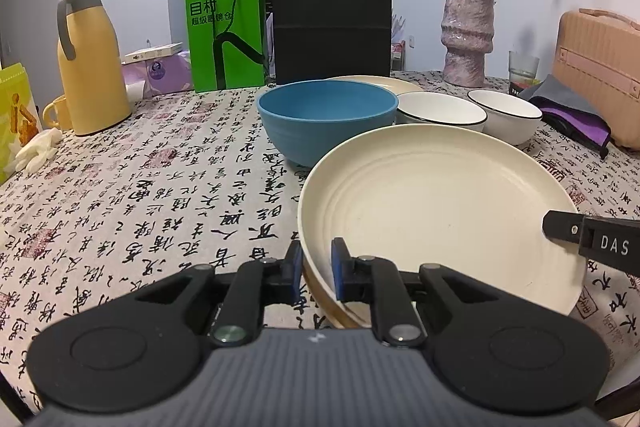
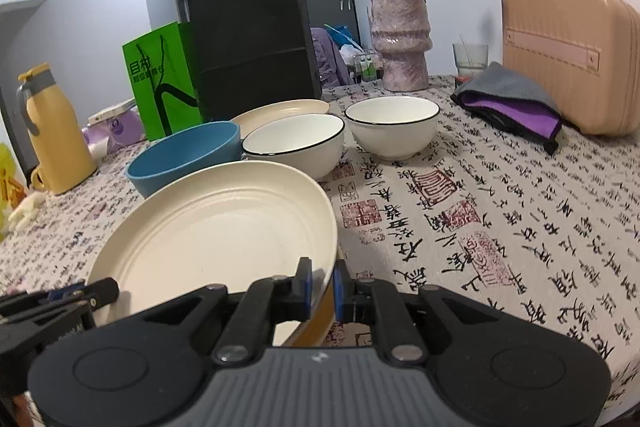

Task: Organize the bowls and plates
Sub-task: 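Set the cream plate down onto the stacked plate with both grippers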

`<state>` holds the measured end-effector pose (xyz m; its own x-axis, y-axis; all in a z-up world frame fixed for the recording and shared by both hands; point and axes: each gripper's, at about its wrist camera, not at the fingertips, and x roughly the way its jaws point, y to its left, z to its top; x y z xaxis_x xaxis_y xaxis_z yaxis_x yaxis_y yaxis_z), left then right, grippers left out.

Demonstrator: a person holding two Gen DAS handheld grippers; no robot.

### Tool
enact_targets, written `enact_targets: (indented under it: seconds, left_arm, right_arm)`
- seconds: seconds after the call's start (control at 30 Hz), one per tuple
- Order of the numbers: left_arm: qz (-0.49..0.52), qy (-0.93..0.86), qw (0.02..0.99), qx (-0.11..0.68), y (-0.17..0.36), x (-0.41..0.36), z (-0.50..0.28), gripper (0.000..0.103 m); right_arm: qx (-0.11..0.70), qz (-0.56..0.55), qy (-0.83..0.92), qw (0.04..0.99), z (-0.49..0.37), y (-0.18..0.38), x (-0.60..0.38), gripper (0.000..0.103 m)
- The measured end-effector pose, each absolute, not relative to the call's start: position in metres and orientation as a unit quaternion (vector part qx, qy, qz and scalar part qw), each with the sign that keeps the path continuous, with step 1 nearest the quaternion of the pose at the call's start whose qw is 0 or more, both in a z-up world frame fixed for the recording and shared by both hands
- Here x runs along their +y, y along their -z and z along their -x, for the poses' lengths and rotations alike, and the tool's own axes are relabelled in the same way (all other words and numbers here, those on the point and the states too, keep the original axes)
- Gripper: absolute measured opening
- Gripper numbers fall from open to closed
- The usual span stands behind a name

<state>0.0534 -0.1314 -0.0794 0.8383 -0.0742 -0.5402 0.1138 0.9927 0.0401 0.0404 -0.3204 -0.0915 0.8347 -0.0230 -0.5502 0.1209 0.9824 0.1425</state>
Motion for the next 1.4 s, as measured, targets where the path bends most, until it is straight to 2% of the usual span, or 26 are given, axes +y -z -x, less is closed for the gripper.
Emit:
enact_targets:
  seconds: [0.33,1.17,1.4]
  left_arm:
    - [-0.052,0.045,0.959,0.275,0.081,-0.136,-0.054,0.016]
    - [-0.072,0.044,0.951,0.298,0.083,-0.138,-0.06,0.016]
    - [-0.039,0.046,0.947,0.316,0.08,-0.129,-0.073,0.016]
  right_arm:
    - [0.281,-0.049,0.043,0.958,-0.041,0.092,-0.314,0.012]
    - [0.284,-0.048,0.033,0.957,-0.041,0.095,-0.318,0.013]
    - [0.28,-0.064,0.028,0.957,-0.041,0.094,-0.325,0.014]
